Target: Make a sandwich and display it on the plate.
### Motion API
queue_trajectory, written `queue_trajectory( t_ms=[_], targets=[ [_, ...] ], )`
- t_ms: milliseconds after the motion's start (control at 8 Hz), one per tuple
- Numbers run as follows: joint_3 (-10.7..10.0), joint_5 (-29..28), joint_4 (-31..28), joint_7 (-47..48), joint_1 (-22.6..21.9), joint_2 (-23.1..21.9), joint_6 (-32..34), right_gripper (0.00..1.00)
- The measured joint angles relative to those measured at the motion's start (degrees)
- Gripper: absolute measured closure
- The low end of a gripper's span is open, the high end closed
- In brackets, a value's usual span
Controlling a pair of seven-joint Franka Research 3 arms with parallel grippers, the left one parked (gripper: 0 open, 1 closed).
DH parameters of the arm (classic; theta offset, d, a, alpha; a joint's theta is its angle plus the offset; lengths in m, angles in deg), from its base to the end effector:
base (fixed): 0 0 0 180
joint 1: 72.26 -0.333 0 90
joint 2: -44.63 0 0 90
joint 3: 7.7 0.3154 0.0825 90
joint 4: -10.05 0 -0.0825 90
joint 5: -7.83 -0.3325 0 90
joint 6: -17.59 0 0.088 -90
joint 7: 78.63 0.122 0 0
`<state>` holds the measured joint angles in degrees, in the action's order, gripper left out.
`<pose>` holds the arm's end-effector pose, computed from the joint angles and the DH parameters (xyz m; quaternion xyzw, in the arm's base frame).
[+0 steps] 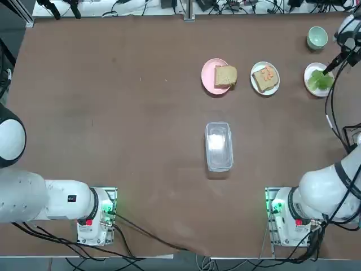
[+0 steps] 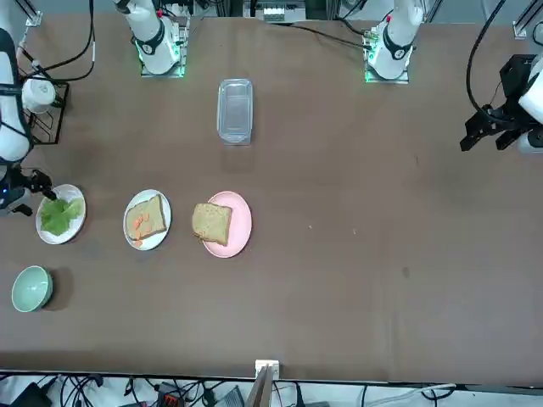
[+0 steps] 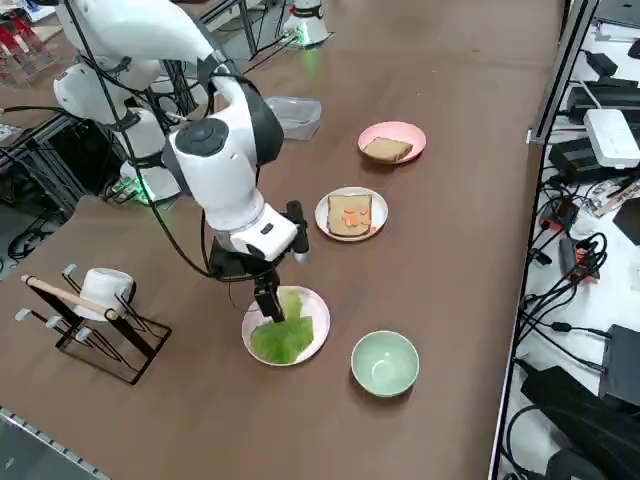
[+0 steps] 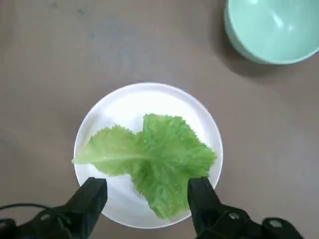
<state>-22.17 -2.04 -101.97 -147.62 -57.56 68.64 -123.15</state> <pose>0.5221 -0.2794 0.2983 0.9552 0.2917 0.0382 0.0330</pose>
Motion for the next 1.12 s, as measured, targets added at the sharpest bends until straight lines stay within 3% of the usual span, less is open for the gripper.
queue_trajectory(
  t_ms=[375,1125],
  targets=[
    [0.1,0.0,-3.2,-2.3,0.1,0.9,-5.1,0.05],
    [0.3,0.1,-3.4,-6.0,0.9,4.9,-10.5,0.11]
  ],
)
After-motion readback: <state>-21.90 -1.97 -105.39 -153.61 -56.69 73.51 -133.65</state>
